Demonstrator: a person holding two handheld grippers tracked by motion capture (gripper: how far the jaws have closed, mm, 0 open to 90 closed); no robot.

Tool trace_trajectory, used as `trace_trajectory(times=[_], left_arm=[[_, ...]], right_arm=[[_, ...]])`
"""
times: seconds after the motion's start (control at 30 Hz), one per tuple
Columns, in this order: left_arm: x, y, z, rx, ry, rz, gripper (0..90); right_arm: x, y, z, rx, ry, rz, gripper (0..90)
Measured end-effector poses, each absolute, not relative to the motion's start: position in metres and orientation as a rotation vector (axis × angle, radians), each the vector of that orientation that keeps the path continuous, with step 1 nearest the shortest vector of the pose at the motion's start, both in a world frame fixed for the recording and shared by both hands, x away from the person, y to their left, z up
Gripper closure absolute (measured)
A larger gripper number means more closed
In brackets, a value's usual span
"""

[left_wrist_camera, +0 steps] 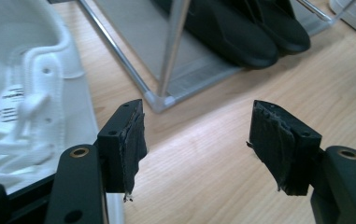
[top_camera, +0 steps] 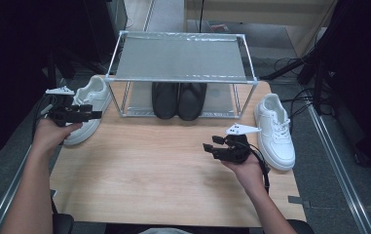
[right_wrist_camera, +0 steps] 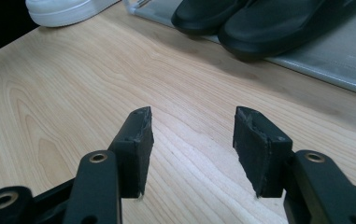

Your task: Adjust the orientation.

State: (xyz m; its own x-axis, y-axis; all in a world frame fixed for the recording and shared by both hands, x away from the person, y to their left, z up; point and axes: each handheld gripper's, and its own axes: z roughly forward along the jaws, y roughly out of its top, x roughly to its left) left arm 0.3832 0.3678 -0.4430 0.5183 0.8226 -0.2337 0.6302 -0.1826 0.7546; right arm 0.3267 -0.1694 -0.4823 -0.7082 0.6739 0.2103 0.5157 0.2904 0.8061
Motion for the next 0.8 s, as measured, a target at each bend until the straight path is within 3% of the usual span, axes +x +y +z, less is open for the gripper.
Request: trace_trajectory(times=[0.8], left_arm=[[0.430,0.399,-0.452,1.852,1.340,0.390,42.7]], right_arm=[[0.307,-0.198,-0.488,1.209,2.305,1.321,48.8]])
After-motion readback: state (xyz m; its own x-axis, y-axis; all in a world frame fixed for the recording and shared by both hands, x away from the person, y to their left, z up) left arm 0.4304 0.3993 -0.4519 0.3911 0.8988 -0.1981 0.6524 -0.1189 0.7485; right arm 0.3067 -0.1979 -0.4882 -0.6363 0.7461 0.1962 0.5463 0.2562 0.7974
